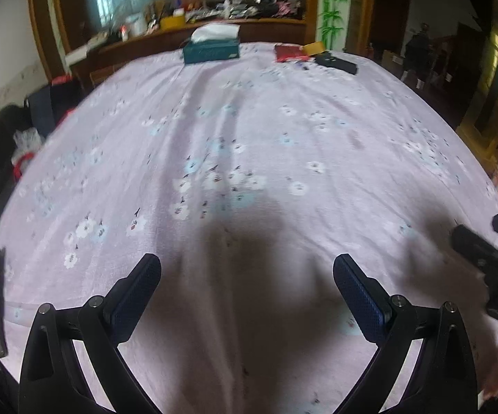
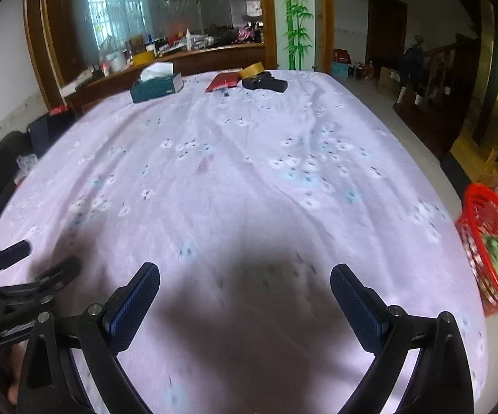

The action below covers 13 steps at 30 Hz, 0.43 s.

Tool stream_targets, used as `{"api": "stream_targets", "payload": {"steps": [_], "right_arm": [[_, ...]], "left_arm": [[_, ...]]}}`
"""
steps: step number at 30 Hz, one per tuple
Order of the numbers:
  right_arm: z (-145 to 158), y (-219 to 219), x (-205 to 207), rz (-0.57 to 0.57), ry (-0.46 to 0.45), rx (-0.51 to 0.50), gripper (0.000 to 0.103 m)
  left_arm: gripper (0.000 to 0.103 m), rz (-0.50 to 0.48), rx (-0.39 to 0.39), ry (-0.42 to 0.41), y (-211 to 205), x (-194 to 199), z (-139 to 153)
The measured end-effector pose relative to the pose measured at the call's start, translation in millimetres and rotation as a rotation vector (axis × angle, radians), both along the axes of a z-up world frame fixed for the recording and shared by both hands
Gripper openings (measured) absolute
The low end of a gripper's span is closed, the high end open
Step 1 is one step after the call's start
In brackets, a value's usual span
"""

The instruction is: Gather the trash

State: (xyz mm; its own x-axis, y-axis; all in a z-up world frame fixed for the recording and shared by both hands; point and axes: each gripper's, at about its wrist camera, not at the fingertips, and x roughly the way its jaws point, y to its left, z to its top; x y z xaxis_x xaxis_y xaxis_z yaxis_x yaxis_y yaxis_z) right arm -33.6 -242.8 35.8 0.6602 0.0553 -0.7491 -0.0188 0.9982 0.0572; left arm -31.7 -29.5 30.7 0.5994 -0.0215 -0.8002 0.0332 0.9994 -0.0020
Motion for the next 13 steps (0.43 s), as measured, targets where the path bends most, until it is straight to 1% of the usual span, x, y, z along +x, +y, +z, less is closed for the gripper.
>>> {"api": "stream_targets", "payload": {"steps": [2, 3, 5, 8, 10, 11, 13], "right_arm": [[-9, 12, 17, 0.016, 0.023, -0.022, 0.101], [-12, 15, 23, 0.020, 0.033, -0.022, 0.101], [-21, 21, 34, 0.015, 0.061, -0.017, 0.101], [-30, 26, 42, 0.006, 0.085, -0.028, 0.101], [-35, 27, 48, 0.011, 0.118, -0.032, 0.101], [-37, 27, 49, 0.009, 0.130, -0.027, 0.101], [-39, 28, 52, 0.002, 0.144, -0.028, 0.103]], "left_arm": [[0.099, -0.015, -0.037, 0.035, 7, 9, -6], [0.099, -0.007, -0.038, 0.053, 11, 13, -9], [0.099, 0.014, -0.019, 0.052, 15, 14, -13], [0.099, 0.029, 0.030, 0.025, 18, 20, -14], [0.099, 0.011, 0.021, 0.031, 19, 25, -16], [0.099, 0.000, 0.013, 0.044, 20, 28, -18], [0.099, -0.022, -0.005, 0.112, 21, 36, -27]]}}
